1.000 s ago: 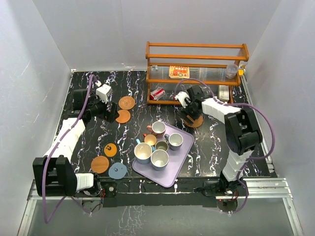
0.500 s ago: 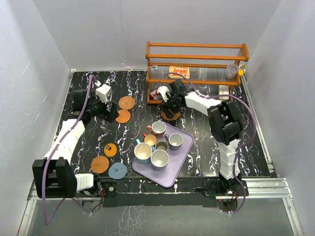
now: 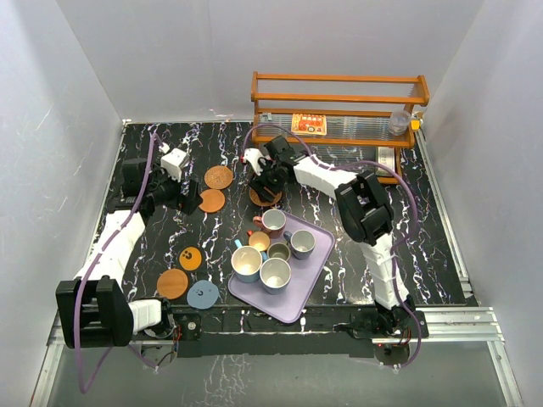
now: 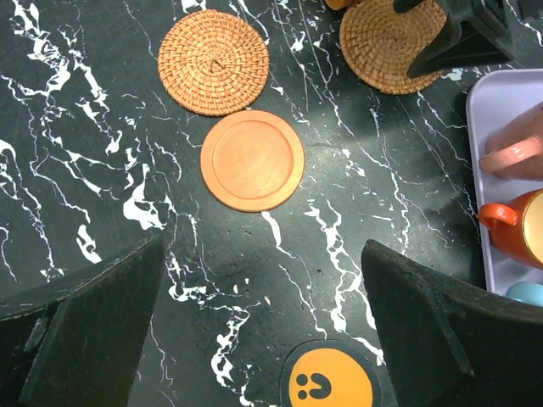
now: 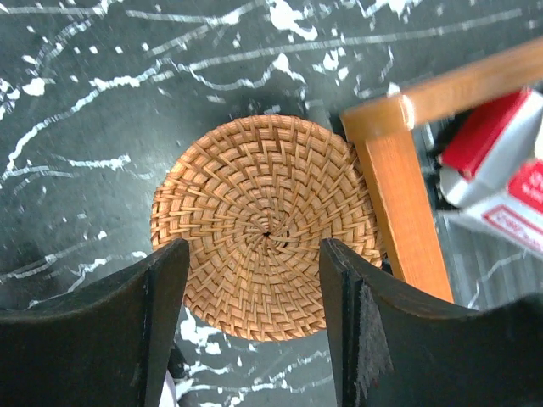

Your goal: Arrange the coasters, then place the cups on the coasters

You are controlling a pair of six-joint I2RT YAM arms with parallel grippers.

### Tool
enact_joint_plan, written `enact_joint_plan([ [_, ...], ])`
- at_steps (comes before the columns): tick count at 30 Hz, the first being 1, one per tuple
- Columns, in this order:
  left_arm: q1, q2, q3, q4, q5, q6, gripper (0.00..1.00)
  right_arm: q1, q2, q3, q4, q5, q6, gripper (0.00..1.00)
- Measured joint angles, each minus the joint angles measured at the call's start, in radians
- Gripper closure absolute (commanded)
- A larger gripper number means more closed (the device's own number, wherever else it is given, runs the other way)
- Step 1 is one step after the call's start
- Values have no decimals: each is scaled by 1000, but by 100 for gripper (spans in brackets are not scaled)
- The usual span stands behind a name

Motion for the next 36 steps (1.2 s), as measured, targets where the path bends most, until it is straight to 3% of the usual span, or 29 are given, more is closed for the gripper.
enact_joint_plan([
  [12,44,-21,-11,18,-56,-34,1,105,129,198,-21,-53,2,41],
  [19,53,-24,-2,-9,-108,-31,1,145,168,274,-41,-64,12,29],
  [26,53,-15,49,-100,-124,46,1,135,154,278,-82,-77,29,18],
  [36,52,58,56,-175,-119,119,1,4,-16,246,-234,-137,45,17],
])
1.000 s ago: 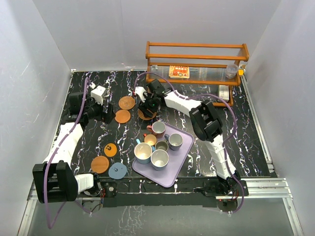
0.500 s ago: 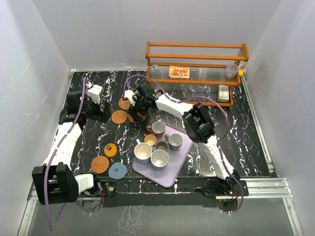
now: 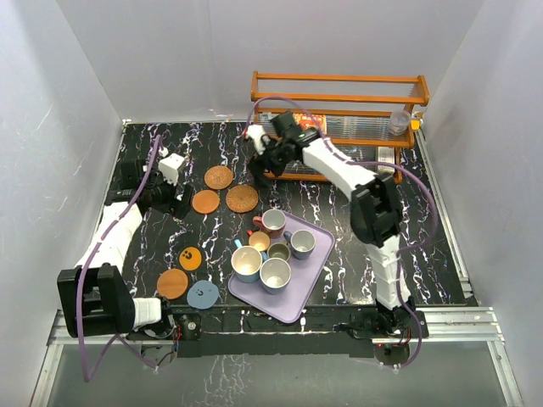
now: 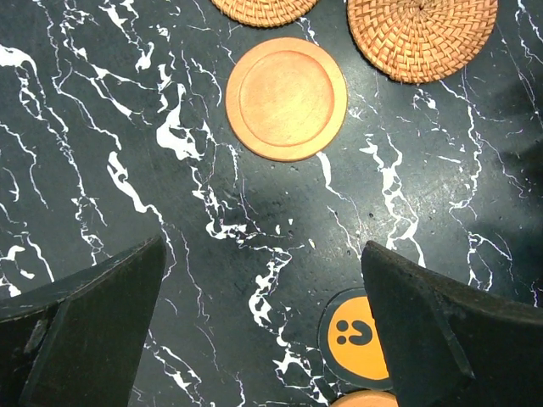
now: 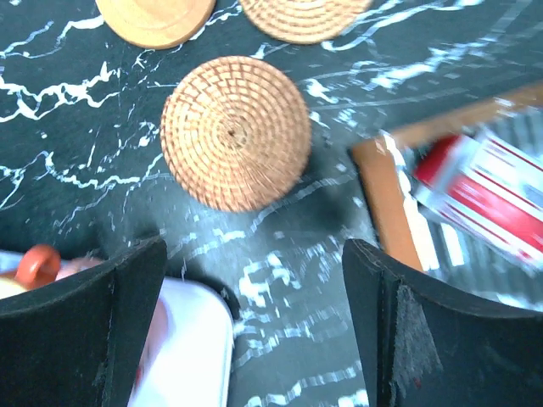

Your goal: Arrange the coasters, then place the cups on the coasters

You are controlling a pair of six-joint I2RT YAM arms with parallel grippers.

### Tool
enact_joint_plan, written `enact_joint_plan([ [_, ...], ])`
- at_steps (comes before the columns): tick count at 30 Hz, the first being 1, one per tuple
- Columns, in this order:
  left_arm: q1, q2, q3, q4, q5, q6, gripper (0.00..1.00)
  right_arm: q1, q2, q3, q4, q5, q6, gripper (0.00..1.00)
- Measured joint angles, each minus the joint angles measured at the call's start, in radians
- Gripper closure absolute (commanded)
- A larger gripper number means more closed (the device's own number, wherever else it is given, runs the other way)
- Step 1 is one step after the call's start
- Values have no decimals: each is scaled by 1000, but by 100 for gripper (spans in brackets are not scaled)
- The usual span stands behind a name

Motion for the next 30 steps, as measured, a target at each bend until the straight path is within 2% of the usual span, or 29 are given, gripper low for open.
enact_joint_plan([
  [4,-19,47,2,22,0,2,1,-98,-145,-51,-12,-57,0,17],
  [9,-83,179,44,90,-21,-2,1,-224,-325,-172,-33,-108,-26,18],
  [15,-161,349,105,180,-40,-6,3,-277,-480,-377,-81,-108,-62,18],
  [23,-192,631,379,266,-66,-105,9,-286,-665,-562,-120,-79,-74,18],
  [30,-192,890,650,272,-141,-172,11,-312,-711,-633,-119,-61,-69,18],
])
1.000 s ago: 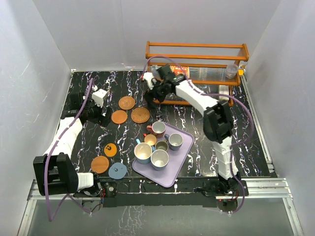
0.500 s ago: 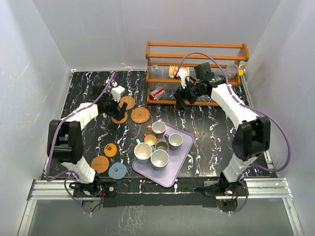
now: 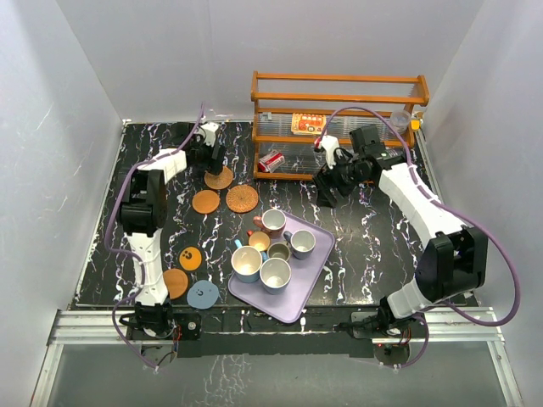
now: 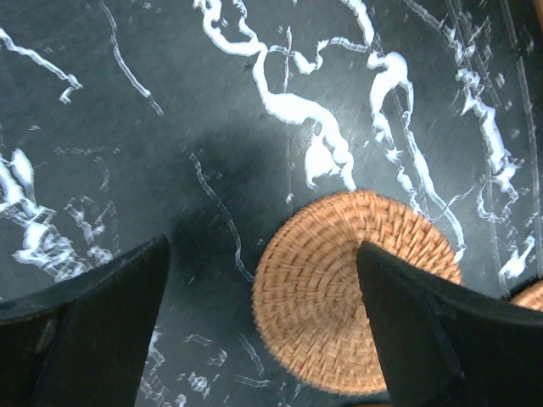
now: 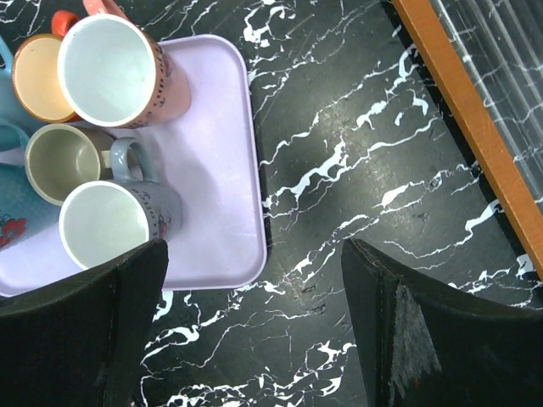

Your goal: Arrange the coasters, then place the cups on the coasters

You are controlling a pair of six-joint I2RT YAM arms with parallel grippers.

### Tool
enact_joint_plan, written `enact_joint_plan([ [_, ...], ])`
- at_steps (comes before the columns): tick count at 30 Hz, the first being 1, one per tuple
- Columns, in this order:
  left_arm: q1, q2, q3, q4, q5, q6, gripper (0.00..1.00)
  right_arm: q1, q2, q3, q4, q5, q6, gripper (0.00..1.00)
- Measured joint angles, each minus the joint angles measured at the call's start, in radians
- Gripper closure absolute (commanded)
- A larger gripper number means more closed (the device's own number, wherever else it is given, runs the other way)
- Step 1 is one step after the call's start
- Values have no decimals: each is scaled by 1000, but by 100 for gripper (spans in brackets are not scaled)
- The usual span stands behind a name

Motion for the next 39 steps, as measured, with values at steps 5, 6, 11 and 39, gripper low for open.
enact_joint_plan([
  [5,0,34,31,-16,-43,-11,12,-47,-22,-37,0,2,13,18],
  [6,0,34,31,-16,-49,-10,12,-57,-25,-37,0,1,17,18],
  [11,-2,-18,-44,13,-121,14,12,-99,-44,-37,10,-11,26,18],
  [39,158,-101,-53,-48,-106,-34,3,-173,-45,-56,29,-55,51,17],
])
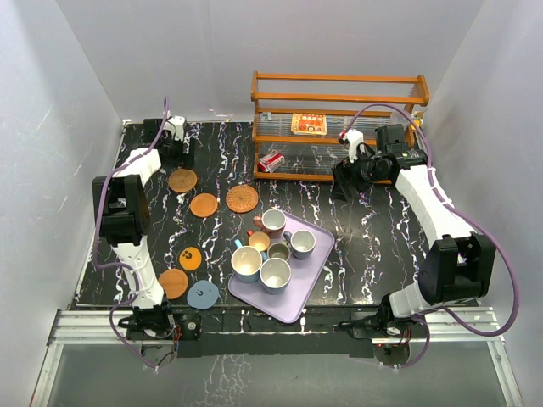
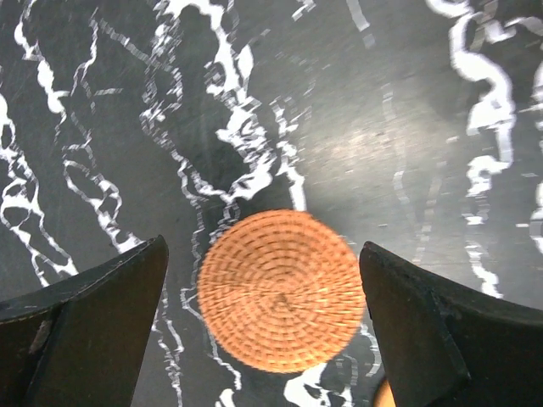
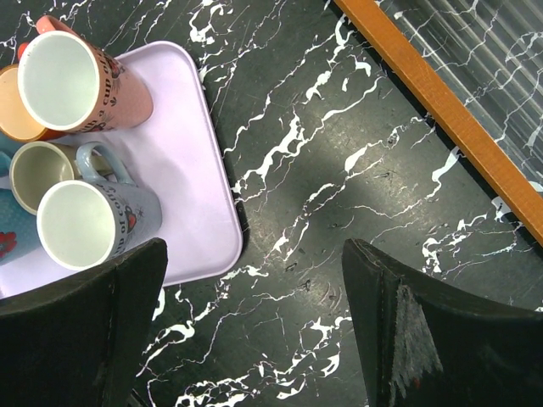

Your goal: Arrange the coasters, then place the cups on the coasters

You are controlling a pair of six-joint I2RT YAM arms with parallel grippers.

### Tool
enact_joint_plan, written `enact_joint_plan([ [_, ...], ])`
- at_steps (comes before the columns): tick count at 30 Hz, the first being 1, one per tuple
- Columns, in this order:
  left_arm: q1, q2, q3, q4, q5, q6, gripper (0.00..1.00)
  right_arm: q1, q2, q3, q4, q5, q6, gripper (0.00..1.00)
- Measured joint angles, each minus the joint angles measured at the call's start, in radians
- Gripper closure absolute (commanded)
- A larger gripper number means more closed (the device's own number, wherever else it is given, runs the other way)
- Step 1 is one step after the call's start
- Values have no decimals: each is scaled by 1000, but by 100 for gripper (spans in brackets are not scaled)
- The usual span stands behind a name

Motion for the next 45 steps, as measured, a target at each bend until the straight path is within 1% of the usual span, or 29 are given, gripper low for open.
enact_joint_plan([
  [4,-35,-45,0,8,68,-40,1,-6,0,0,0,-6,0,17],
  [8,-111,-57,0,18,106,-43,1,-15,-4,-8,7,-8,0,16],
  [15,-251,-57,-24,25,137,-3,1,-60,-34,-45,8,-16,4,16],
  [21,-312,-57,-97,23,124,56,1,-84,-62,-49,26,-38,8,15],
  [26,-335,-56,-131,17,103,91,1,-95,-85,-80,39,-57,11,14],
  [38,-336,-56,-171,16,66,148,1,-122,-89,-97,53,-67,15,13],
  [45,-335,-56,-171,43,-8,151,1,-123,-89,-97,53,-68,15,13],
])
